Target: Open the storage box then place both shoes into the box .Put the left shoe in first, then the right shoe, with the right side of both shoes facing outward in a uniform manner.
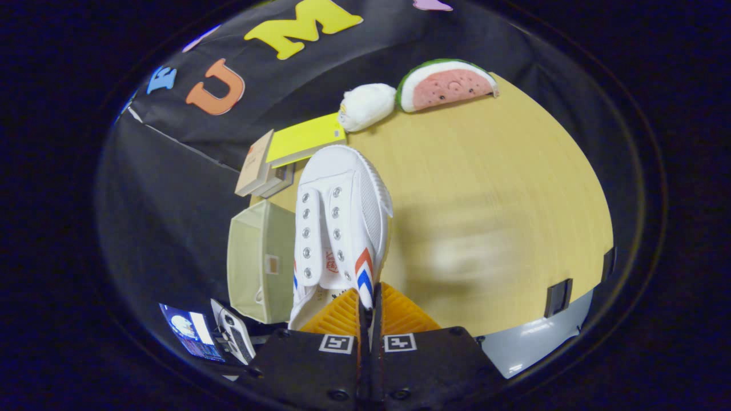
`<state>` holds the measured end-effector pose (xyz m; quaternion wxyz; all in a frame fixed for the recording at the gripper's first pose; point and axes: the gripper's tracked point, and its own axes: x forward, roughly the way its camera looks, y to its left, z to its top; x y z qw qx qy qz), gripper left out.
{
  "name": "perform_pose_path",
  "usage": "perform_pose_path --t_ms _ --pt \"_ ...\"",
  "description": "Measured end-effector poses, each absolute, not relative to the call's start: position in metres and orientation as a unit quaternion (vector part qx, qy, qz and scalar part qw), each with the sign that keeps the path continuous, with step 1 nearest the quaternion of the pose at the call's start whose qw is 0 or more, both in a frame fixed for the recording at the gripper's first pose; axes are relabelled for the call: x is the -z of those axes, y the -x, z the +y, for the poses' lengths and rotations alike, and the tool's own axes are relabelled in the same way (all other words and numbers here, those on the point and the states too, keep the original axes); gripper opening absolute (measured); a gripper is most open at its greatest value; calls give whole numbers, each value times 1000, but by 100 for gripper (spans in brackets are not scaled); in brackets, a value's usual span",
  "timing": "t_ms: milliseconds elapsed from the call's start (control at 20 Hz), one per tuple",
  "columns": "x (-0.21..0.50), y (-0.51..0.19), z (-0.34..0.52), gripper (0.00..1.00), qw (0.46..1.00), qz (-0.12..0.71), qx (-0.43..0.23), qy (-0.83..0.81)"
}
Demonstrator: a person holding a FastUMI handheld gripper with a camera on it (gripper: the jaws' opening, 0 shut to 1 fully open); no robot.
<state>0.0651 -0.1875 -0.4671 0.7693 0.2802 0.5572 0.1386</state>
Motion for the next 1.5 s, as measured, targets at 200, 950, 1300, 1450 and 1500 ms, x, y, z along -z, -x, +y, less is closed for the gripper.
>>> perform_pose_path --t_ms 200,950,1300,1450,1500 --pt "487 -75 -192 6 785 545 -147 -256" --pt "491 -68 -201 6 762 601 -73 -229" --pt "547 -68 -173 6 763 610 -24 -213" --pt "550 -70 -152 31 770 604 -34 -203" --pt "549 -71 -148 37 774 599 -33 -203"
